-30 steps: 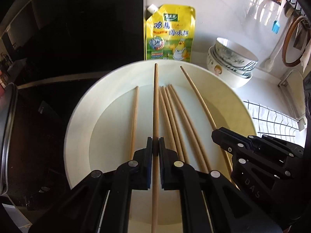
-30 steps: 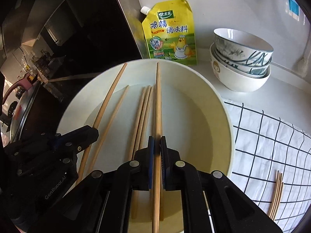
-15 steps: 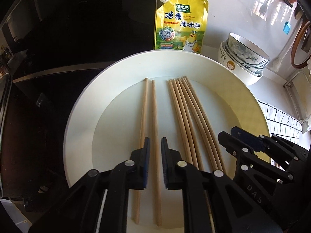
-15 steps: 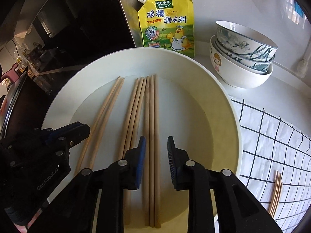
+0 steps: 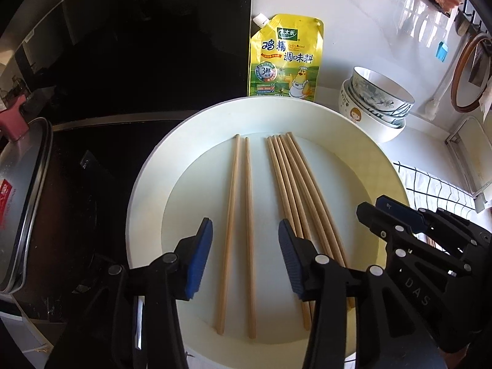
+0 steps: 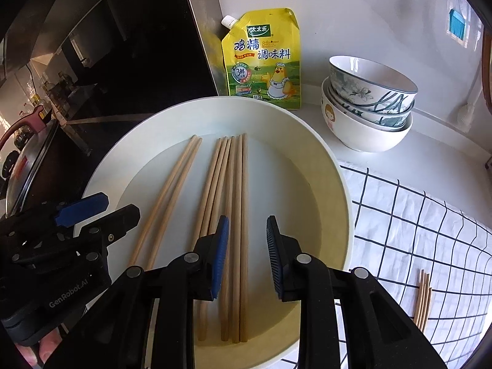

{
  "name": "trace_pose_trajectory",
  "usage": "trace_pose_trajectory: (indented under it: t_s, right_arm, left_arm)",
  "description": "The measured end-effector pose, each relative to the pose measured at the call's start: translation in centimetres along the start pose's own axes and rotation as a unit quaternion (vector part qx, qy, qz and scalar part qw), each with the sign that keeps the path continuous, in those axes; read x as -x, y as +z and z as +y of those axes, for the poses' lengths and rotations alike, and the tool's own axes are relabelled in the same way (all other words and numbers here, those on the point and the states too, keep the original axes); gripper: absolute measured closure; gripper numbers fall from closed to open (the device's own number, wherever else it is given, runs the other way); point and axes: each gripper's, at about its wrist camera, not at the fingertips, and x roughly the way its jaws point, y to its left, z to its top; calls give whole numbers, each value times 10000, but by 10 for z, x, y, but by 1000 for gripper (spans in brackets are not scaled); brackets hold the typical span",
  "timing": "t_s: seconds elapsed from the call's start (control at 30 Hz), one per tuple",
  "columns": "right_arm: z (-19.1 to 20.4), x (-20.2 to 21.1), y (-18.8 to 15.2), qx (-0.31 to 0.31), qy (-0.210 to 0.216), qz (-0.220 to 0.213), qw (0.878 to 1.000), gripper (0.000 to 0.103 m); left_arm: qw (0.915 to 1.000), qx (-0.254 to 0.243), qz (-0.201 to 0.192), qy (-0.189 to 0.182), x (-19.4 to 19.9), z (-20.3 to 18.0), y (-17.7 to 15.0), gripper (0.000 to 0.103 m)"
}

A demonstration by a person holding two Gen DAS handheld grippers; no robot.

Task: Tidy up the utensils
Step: 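Move both open tools back over the remaining chopsticks on the cloth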

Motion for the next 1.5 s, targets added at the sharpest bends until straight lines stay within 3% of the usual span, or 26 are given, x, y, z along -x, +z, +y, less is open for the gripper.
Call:
trace_pose_trajectory:
  t_s: [0.33,0.63,1.03,1.5]
  right_arm:
    - [-16,32,-19,-78,68,-148,9998,77]
    - [-50,74,-51,-157,73,-298,9994,74]
    - [-119,115,-106,-348,-367,-237,9984,71]
    - [-197,119,-159,-701,-774,-16,9945,69]
  left_arm:
    - [9998,32,-182,71,29,-16,-16,57]
    - [9996,-7,-279,-80,55,-52,-38,57]
    - [9980,-205,-240,-541,66,-123,-68,57]
    - [9959,-512,6,-747,53,-198,-102,56]
